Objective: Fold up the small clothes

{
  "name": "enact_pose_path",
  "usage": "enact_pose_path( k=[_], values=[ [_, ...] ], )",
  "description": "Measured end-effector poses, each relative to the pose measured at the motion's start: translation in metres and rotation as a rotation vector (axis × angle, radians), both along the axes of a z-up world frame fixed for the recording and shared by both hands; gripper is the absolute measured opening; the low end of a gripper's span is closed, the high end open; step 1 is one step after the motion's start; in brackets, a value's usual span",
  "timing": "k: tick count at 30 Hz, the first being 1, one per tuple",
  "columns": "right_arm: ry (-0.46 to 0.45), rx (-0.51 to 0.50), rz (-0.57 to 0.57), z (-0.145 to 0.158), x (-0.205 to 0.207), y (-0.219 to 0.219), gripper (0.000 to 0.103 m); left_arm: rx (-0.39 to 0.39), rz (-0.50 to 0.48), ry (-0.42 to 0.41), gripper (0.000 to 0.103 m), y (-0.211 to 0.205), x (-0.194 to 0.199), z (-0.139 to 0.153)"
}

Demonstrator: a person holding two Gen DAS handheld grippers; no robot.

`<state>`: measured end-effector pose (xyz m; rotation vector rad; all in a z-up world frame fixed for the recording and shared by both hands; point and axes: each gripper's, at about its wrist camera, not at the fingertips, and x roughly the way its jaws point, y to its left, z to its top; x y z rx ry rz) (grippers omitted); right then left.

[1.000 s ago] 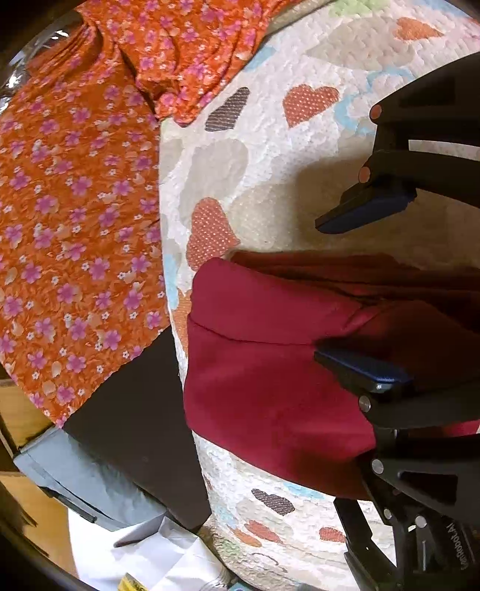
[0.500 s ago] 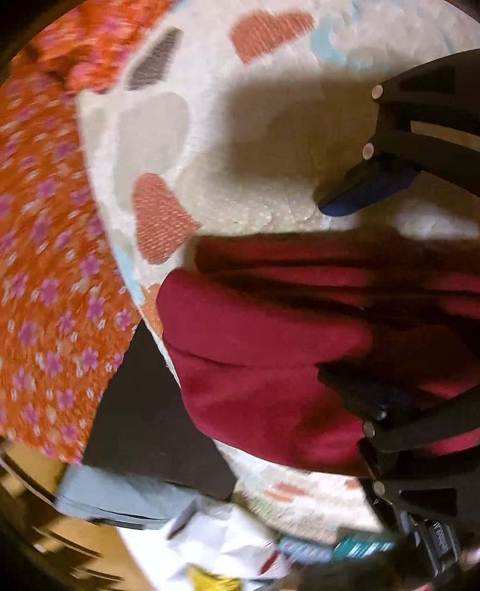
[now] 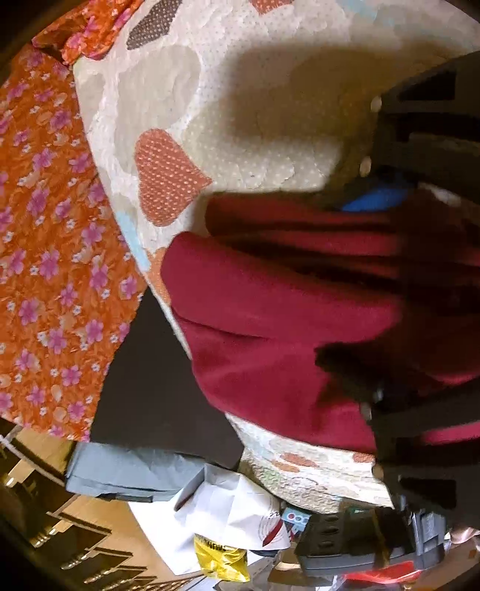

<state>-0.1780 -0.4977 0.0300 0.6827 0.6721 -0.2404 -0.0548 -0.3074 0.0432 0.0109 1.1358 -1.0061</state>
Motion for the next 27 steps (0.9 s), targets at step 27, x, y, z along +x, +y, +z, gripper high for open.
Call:
enact_pose_path(
  k=[27],
  values=[
    [0.108, -0.149, 0.148, 0.061, -0.075, 0.123, 0.044, 0.188, 0.084, -0.176, 0.058, 0.133, -0.101, 0.031]
  ],
)
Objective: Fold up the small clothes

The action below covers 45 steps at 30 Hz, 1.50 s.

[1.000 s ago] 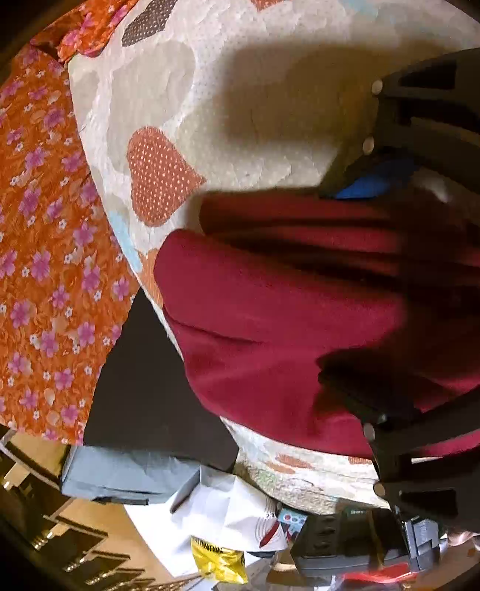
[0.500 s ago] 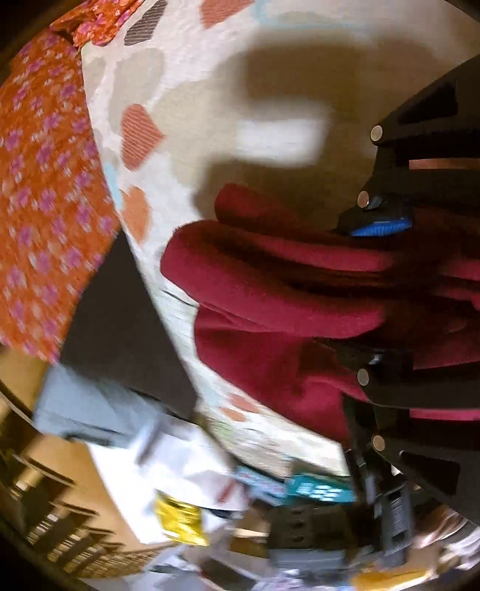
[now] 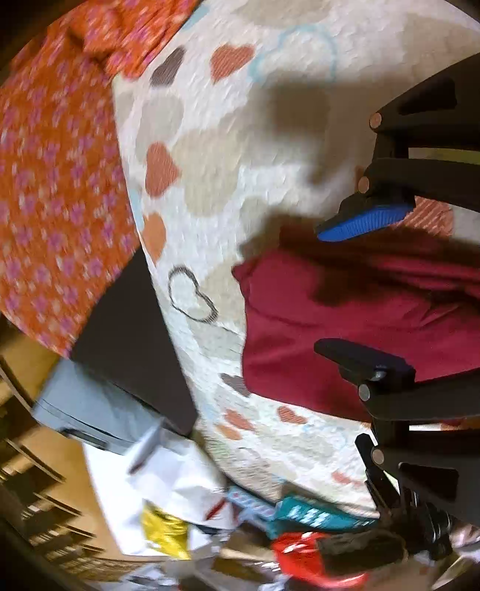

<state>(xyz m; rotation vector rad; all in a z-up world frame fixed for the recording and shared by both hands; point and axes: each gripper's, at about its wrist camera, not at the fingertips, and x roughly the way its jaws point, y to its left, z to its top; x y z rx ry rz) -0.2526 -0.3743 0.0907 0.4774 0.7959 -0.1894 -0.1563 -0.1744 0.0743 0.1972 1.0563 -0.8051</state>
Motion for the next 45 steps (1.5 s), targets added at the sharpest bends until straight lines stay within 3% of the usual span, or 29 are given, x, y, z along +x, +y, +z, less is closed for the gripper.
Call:
enact_pose_path(
  k=[2, 4, 5, 8, 15, 22, 29, 38, 45],
  values=[
    [0.050, -0.074, 0.032, -0.009, 0.019, 0.008, 0.039, 0.026, -0.014, -0.019, 0.058, -0.007, -0.002, -0.004],
    [0.156, -0.241, 0.016, -0.025, 0.035, 0.009, 0.035, 0.047, -0.028, -0.034, 0.058, -0.014, -0.005, -0.007],
    [0.176, -0.260, 0.006, -0.032, 0.043, 0.003, 0.035, 0.051, -0.033, -0.037, 0.059, -0.017, -0.006, -0.009],
    [0.156, -0.141, -0.021, -0.043, 0.044, -0.023, 0.035, 0.068, -0.037, -0.047, 0.063, -0.017, -0.007, -0.014],
    [0.103, -0.132, 0.021, -0.011, 0.014, -0.001, 0.035, 0.089, -0.032, -0.092, 0.064, -0.021, -0.013, -0.014],
    [0.061, -0.152, 0.099, -0.001, -0.015, 0.049, 0.035, 0.095, -0.029, -0.123, 0.064, -0.020, -0.015, -0.013],
    [0.187, -0.299, 0.102, -0.038, -0.017, 0.061, 0.036, 0.102, -0.024, -0.166, 0.067, -0.021, -0.021, -0.013],
    [0.043, -0.282, 0.057, -0.007, -0.040, 0.067, 0.039, 0.069, 0.026, -0.242, 0.067, -0.011, -0.022, 0.004],
    [0.032, -0.285, 0.042, -0.004, -0.039, 0.068, 0.042, 0.088, 0.032, -0.263, 0.067, -0.009, -0.022, 0.003]
  ],
)
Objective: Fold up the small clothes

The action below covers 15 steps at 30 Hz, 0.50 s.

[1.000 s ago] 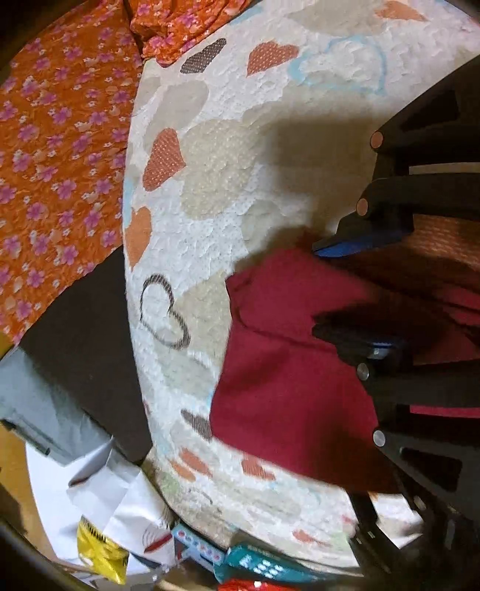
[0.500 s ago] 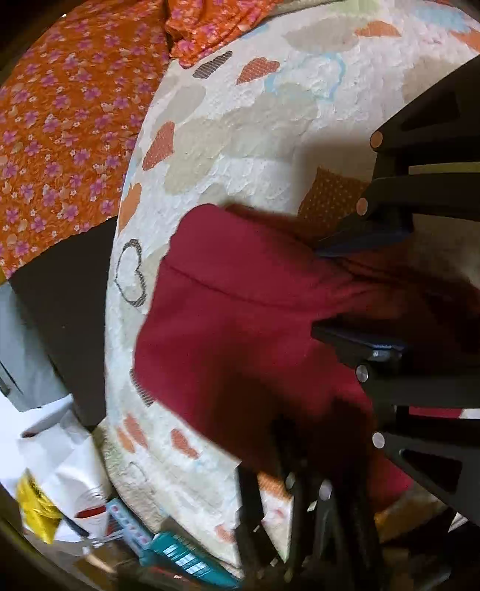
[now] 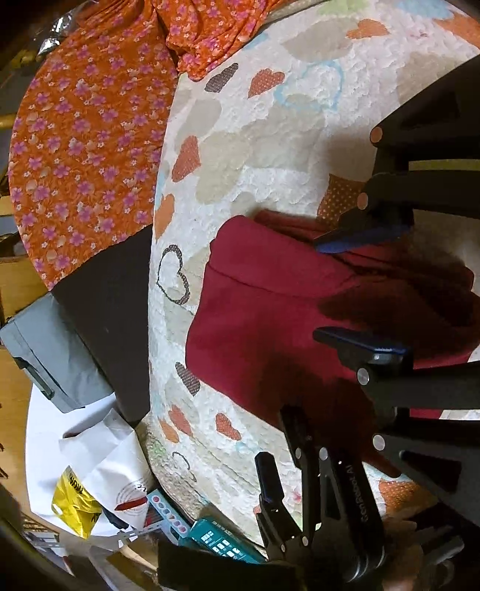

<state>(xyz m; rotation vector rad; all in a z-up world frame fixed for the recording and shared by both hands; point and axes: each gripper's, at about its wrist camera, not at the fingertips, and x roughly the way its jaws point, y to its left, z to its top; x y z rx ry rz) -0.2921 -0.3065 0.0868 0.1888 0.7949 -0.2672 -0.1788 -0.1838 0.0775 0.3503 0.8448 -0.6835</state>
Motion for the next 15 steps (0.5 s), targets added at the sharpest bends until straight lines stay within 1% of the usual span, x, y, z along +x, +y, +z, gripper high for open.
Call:
enact_pose_path(
  k=[2, 5, 10, 15],
  values=[
    [0.001, -0.004, -0.005, -0.001, 0.000, 0.001, 0.043, -0.001, 0.000, 0.003, 0.067, -0.001, 0.001, 0.000],
    [0.005, 0.016, -0.018, -0.005, 0.002, -0.005, 0.043, -0.001, -0.007, 0.017, 0.067, -0.003, 0.001, -0.002],
    [0.027, 0.028, -0.067, -0.008, 0.014, -0.025, 0.043, -0.003, -0.019, 0.054, 0.067, -0.008, 0.004, -0.007],
    [0.026, 0.153, -0.106, -0.018, 0.032, -0.055, 0.043, -0.001, -0.027, 0.067, 0.067, -0.013, 0.004, -0.009]
  ],
)
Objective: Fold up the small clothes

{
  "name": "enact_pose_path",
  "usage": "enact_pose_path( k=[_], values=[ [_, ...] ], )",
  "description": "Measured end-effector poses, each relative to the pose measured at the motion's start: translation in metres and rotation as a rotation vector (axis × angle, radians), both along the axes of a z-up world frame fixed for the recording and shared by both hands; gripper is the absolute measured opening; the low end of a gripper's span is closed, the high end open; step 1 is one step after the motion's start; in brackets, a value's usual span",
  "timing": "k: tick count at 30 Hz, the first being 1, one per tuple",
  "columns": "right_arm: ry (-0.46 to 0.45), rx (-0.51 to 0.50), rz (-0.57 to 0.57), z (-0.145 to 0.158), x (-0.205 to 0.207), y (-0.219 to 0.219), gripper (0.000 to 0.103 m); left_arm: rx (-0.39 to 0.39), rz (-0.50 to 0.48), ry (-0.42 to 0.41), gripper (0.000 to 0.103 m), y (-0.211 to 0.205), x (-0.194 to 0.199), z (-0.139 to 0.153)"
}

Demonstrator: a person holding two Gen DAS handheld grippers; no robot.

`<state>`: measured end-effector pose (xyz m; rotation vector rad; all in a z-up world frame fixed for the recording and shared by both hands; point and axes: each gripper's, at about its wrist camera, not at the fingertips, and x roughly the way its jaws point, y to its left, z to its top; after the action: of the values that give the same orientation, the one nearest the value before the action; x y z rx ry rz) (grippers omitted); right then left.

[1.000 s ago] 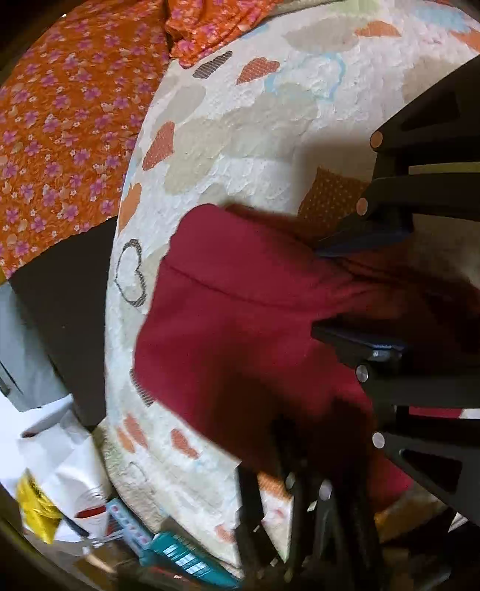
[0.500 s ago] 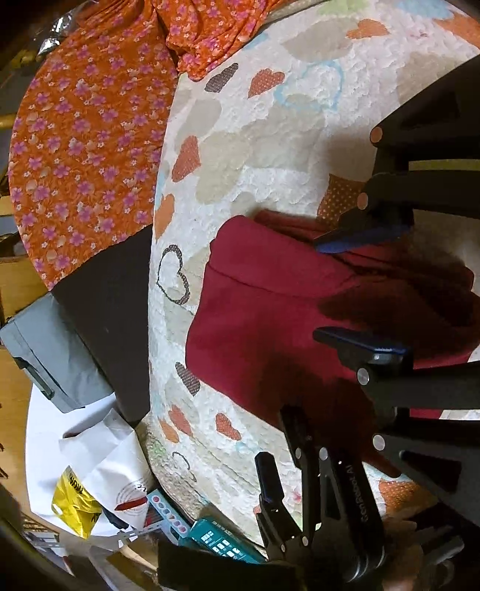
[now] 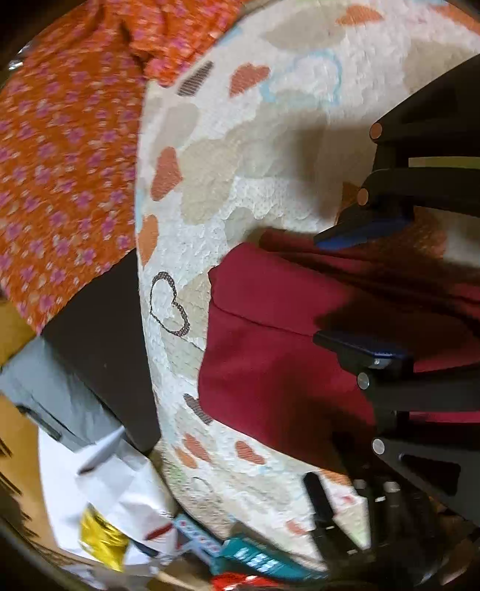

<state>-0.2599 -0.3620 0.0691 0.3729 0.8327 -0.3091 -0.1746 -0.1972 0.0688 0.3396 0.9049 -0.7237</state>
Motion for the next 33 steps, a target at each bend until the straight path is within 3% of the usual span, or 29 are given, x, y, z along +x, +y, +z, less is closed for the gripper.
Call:
enact_pose_path(
  k=[3, 6, 13, 17, 26, 29, 31, 33],
  values=[
    [-0.032, 0.069, 0.045, -0.007, 0.008, -0.004, 0.039, 0.004, -0.002, 0.003, 0.067, -0.003, 0.000, -0.002],
    [-0.020, -0.007, 0.063, -0.008, 0.011, 0.004, 0.031, 0.007, -0.002, 0.007, 0.067, -0.005, 0.001, -0.004],
    [0.002, -0.075, 0.065, -0.008, 0.008, 0.011, 0.029, 0.017, 0.010, 0.005, 0.079, -0.006, 0.003, -0.008],
    [-0.012, -0.098, 0.055, -0.002, 0.002, 0.013, 0.016, 0.016, 0.016, 0.016, 0.079, -0.005, 0.005, -0.010],
    [-0.042, -0.043, 0.033, 0.000, -0.006, 0.008, 0.016, 0.033, 0.028, 0.009, 0.086, -0.007, 0.006, -0.014],
    [-0.054, -0.055, 0.023, 0.007, -0.012, 0.012, 0.021, 0.031, 0.032, 0.021, 0.087, -0.007, 0.008, -0.015],
    [-0.057, -0.097, 0.021, 0.010, -0.015, 0.019, 0.041, 0.033, 0.031, 0.017, 0.087, -0.007, 0.008, -0.015],
    [-0.068, -0.131, 0.026, 0.012, -0.018, 0.026, 0.046, 0.038, 0.029, 0.002, 0.087, -0.007, 0.006, -0.013]
  ],
)
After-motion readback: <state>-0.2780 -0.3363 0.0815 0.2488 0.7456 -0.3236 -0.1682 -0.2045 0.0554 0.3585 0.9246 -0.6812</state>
